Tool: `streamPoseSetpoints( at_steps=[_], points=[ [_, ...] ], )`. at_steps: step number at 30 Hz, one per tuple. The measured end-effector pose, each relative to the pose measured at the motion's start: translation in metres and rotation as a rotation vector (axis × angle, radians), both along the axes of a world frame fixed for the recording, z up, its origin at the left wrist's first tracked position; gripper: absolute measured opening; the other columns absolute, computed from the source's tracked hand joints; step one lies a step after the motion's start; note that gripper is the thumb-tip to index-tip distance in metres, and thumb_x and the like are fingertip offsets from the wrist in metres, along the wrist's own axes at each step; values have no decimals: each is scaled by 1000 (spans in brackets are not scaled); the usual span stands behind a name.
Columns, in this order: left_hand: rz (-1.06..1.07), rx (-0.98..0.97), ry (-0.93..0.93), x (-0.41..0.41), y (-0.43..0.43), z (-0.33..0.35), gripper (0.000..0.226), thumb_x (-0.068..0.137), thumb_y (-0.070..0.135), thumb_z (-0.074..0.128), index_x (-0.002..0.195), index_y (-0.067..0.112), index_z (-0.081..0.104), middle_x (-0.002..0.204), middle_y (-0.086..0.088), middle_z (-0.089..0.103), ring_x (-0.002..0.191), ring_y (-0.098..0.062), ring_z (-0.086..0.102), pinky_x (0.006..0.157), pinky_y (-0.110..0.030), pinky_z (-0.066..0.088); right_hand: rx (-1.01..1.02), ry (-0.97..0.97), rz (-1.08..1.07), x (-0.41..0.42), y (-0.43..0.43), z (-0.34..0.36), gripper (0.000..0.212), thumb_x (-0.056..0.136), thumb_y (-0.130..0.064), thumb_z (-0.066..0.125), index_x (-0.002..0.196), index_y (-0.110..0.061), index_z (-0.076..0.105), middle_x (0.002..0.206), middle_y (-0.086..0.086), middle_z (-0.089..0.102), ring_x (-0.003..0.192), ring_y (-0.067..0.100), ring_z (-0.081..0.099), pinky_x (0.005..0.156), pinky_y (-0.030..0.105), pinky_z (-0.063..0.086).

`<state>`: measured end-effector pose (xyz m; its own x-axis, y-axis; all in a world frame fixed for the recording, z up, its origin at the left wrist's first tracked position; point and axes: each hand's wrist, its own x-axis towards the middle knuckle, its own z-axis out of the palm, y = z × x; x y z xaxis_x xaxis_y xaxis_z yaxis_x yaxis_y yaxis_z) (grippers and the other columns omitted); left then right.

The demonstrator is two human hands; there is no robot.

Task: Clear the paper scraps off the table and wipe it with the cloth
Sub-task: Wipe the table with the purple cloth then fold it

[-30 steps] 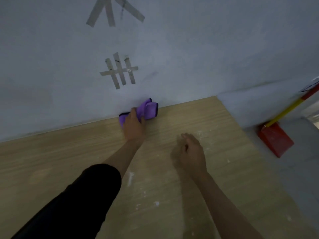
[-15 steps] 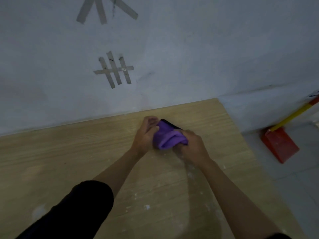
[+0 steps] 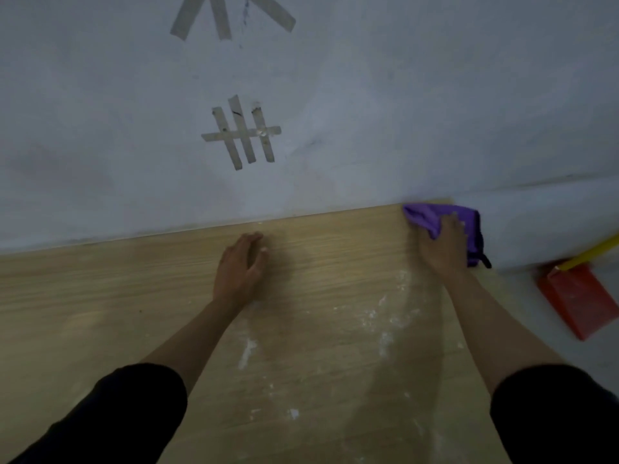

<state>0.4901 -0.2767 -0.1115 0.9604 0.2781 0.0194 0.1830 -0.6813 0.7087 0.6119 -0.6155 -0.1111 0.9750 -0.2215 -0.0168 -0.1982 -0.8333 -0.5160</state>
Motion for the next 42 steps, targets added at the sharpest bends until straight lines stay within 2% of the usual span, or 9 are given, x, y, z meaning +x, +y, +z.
streamPoseSetpoints(
  at_steps=[4,8,15,20,25,28,32,36,42],
  points=[
    [29,5,-7,1,-3,-3,50,84,46,38,122,18,53,130,-8,56,122,-28,47,105,-49,35,-30,-66,305,-24,61,-3,73,74,-43,31,130,3,43,136,28,43,131,44,32,110,48,22],
    [1,9,-3,2,-2,-6,53,85,51,34,122,19,54,134,-4,53,129,-24,43,110,-51,29,116,-85,588,-58,93,-8,57,78,-26,43,134,-17,44,141,14,44,138,28,29,115,42,20],
    [108,-35,-37,-22,11,8,54,88,45,25,128,18,50,144,-3,42,141,-15,23,117,-36,6,25,-78,101,-38,78,-4,49,86,-22,46,134,-13,43,148,14,34,140,38,18,114,48,7],
    [128,20,-13,-49,31,3,46,93,40,27,129,20,49,146,-3,41,141,-16,23,117,-38,7,8,-32,340,-46,152,0,53,82,-23,46,133,-13,44,149,11,33,140,33,19,114,44,6],
    [195,-8,-50,-72,38,-2,45,93,36,27,127,19,51,141,-2,47,138,-16,30,116,-39,14,135,-116,901,-115,200,-6,50,74,-22,41,121,-19,58,137,3,51,133,23,35,113,40,17],
    [207,-11,-74,-86,49,0,39,96,30,29,126,18,51,142,-3,46,138,-16,30,116,-39,13,252,-122,751,-127,192,-8,52,74,-18,45,125,-15,55,134,7,53,132,24,39,114,35,19],
    [189,-26,-63,-108,68,4,50,93,40,21,130,20,48,145,0,42,139,-12,26,117,-35,9,119,-54,336,-101,195,2,68,68,-21,34,135,-9,42,145,12,40,140,27,24,115,40,7],
    [214,-36,-66,-134,78,5,52,91,37,21,130,16,49,143,-2,44,139,-14,28,115,-32,11,224,75,595,-101,239,11,44,89,-11,49,133,-11,46,144,12,40,139,24,26,112,30,11],
    [167,-16,-45,-168,78,0,66,86,48,16,131,12,48,141,-5,46,135,-17,35,116,-39,19,417,162,895,-199,255,9,35,83,-2,59,118,-8,60,132,12,55,126,19,45,109,21,23]
  ],
)
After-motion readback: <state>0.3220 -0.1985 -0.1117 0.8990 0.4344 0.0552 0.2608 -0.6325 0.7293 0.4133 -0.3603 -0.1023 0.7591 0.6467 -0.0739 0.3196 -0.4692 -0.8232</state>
